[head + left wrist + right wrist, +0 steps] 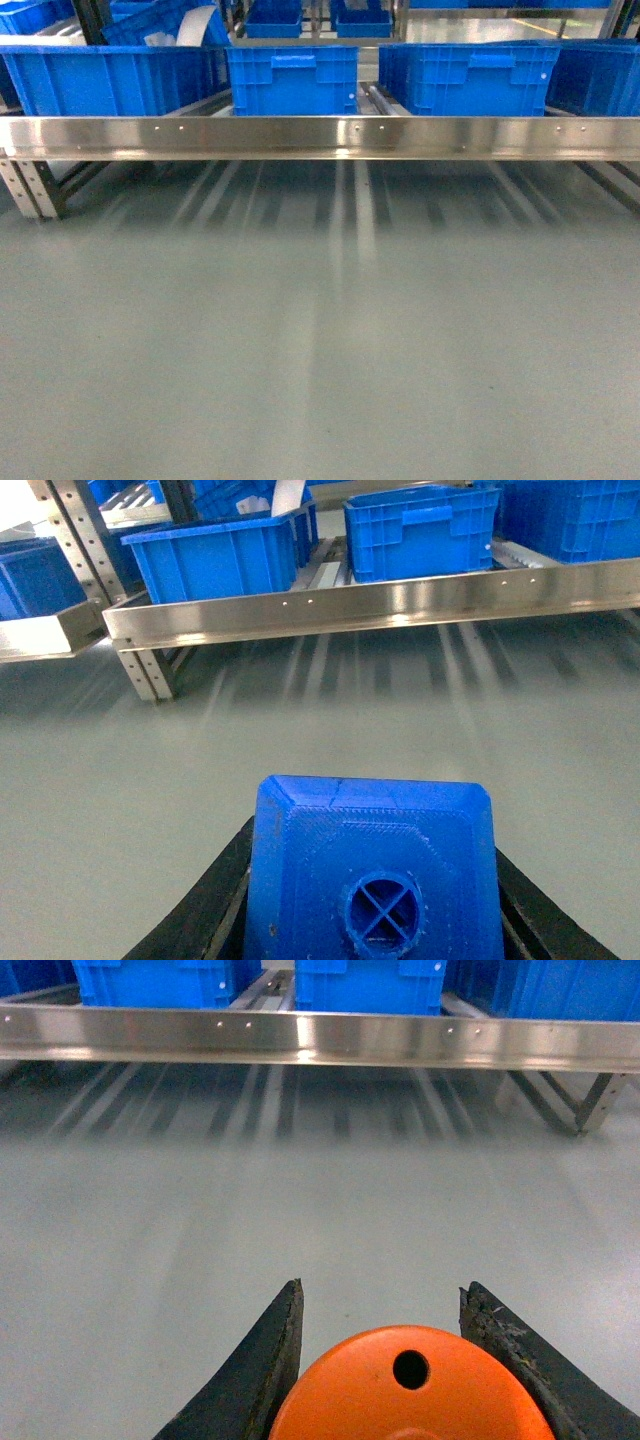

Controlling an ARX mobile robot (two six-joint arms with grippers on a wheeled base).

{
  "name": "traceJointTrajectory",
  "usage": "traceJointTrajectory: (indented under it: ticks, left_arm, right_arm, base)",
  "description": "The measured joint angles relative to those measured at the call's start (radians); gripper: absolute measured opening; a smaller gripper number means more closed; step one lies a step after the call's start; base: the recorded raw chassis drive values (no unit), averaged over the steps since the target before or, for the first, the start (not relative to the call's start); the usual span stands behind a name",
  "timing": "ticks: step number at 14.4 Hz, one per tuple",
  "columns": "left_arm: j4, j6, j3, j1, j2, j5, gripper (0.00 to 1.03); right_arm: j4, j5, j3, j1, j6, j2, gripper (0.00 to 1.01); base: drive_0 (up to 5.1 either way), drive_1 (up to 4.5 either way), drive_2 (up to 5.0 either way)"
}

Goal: Sort blue parts and orange caps into right shelf containers

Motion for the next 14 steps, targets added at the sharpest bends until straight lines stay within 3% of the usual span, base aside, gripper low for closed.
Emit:
traceJointTrajectory:
  ticks: [13,14]
  left_arm:
    - [0.003,0.000,-0.001,0.001,-0.003,0.000,0.44]
    - [0.002,0.000,-0.001,0.001,-0.003,0.000,0.44]
  right_arm:
    - [0.001,-0.001,0.000,0.000,0.000,0.000,0.41]
    - [0.002,-0.001,0.000,0.000,0.000,0.000,0.41]
  base:
    - [0.0,0.00,0.0]
    - [3.0,1.74,-5.0]
